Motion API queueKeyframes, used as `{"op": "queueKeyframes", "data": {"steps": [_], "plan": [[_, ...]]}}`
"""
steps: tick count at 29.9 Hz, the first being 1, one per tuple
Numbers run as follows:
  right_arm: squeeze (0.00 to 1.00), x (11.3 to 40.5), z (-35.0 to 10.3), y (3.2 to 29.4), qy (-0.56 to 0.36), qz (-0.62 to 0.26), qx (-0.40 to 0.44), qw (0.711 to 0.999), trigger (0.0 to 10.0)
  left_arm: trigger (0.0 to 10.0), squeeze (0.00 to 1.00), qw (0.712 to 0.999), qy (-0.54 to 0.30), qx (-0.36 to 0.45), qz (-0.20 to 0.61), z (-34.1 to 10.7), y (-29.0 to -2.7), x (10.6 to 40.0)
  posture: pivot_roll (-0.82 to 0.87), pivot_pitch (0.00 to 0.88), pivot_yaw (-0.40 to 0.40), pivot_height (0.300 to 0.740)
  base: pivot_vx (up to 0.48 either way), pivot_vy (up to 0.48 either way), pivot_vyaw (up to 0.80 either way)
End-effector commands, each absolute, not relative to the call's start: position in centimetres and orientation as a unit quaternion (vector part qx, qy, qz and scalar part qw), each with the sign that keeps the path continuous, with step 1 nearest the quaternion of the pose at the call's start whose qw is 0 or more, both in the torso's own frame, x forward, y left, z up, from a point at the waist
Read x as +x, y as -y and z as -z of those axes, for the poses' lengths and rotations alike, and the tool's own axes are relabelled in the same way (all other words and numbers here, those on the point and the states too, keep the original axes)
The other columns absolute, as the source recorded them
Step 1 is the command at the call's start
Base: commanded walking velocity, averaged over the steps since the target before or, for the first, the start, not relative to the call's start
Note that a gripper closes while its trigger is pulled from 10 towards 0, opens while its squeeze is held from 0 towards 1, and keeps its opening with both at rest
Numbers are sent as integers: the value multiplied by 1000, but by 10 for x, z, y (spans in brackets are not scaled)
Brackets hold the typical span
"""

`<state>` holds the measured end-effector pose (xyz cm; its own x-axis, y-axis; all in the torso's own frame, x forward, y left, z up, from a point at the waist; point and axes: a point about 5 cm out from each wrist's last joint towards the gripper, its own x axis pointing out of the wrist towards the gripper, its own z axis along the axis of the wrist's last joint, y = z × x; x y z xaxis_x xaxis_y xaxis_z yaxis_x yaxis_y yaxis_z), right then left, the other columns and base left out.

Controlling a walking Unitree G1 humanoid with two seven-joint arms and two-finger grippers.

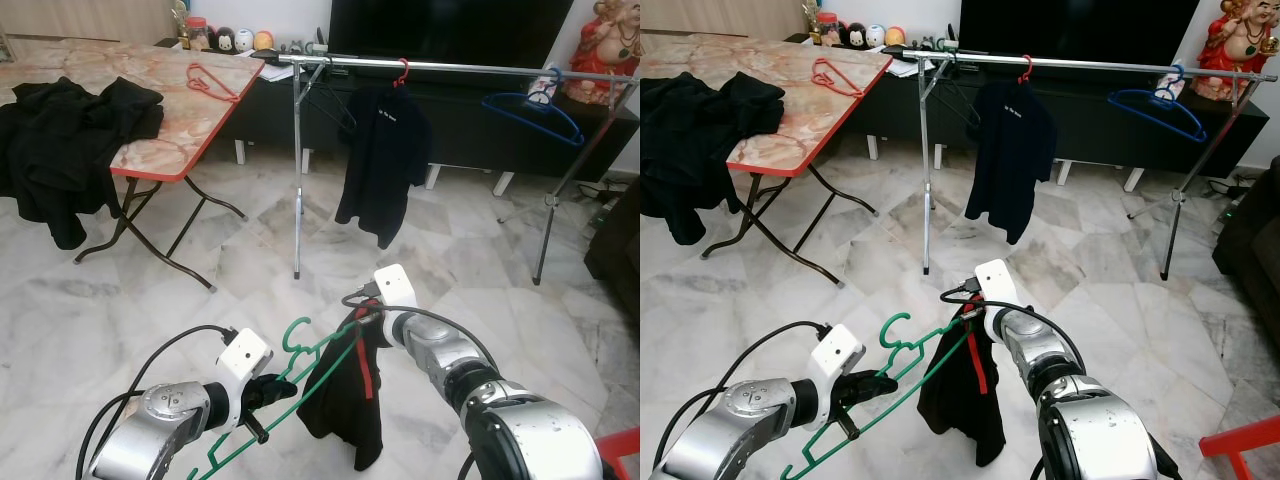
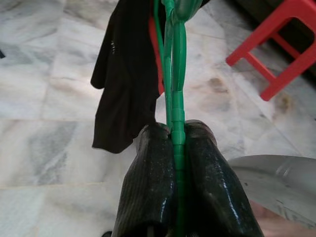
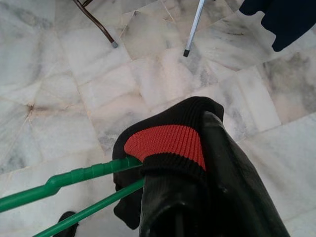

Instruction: Hang hanger

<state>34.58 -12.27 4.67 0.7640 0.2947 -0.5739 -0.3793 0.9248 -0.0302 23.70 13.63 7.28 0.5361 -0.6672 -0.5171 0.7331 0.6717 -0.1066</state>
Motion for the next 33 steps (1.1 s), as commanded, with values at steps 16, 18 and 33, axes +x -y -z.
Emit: {"op": "queueKeyframes", "data": {"steps": [16,18,33], "plan": [[0,344,-48,133,-262,-196,-4,945,10000,10000,0,902,-235,67,357,-74,-136,257,79,0,-103,740,0,0,0],[0,344,-50,134,-244,-206,-27,947,10000,10000,0,895,-239,62,371,-74,-134,255,81,0,-101,740,0,0,0],[0,365,-91,125,-136,-260,-83,952,10000,10000,0,875,-250,49,412,-70,-134,250,76,0,-98,740,0,0,0]]}}
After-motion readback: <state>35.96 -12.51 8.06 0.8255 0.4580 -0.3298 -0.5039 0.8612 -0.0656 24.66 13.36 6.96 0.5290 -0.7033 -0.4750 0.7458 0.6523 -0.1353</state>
